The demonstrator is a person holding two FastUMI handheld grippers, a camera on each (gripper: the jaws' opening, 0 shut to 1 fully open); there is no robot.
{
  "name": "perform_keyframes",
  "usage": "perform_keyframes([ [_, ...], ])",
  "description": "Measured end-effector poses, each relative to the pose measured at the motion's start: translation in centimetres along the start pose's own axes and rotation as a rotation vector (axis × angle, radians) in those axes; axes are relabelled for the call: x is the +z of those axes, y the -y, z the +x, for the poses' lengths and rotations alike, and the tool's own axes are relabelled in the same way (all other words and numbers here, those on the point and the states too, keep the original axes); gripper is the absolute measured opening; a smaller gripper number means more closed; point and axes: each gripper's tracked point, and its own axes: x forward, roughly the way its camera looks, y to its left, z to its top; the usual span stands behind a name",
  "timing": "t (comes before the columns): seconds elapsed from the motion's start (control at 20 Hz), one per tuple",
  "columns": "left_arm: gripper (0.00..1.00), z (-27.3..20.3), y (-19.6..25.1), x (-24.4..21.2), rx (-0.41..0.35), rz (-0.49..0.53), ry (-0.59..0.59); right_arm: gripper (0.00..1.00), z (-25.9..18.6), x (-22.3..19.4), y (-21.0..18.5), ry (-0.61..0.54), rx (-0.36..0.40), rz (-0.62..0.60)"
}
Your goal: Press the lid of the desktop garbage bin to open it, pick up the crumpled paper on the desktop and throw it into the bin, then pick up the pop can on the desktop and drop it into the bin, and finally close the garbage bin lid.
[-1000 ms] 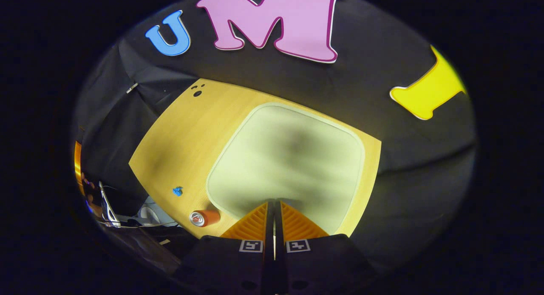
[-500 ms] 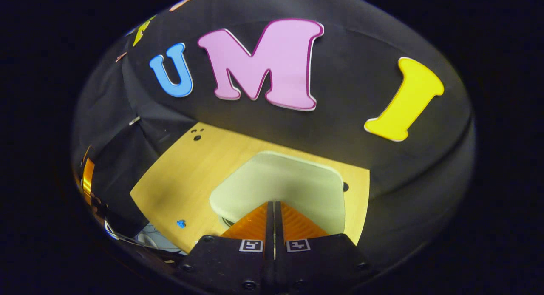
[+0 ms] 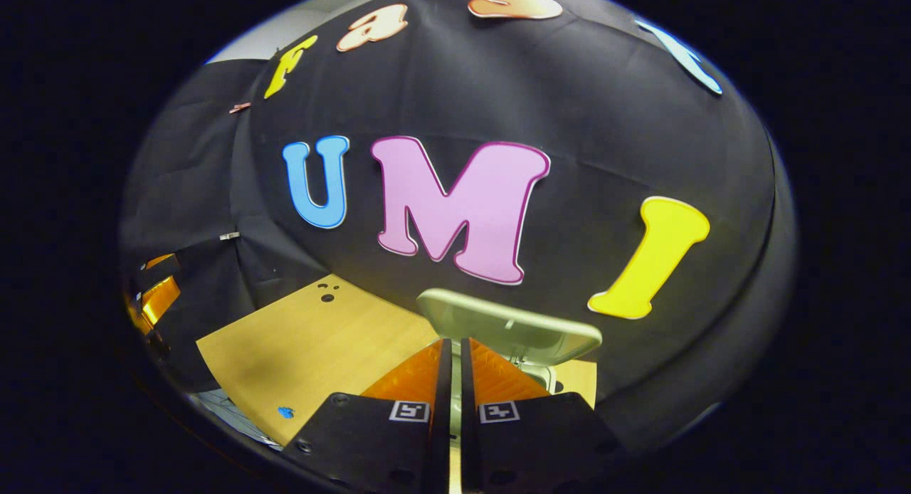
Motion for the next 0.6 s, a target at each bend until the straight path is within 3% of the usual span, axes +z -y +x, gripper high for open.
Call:
perform_keyframes([
  [0.25, 0.90, -0.6, -0.4, -3.6, -0.018, -0.002, -0.090, 0.27, -2.1, 1.1, -3.3, 0.071, 0.021, -0.030],
  [0.3, 0.90, -0.7, -0.4, -4.7, -0.021, -0.008, -0.111, 0.26, -2.5, 1.1, -4.3, 0.075, 0.038, -0.027],
  [0.45, 0.90, -1.6, 0.3, -8.4, -0.055, -0.036, -0.194, 0.47, -3.9, 1.0, -6.5, 0.094, 0.064, -0.010],
  [0.6, 0.90, -2.5, 0.3, -13.0, -0.066, -0.027, -0.293, 0.51, -5.1, 0.6, -7.8, 0.108, 0.066, 0.021],
])
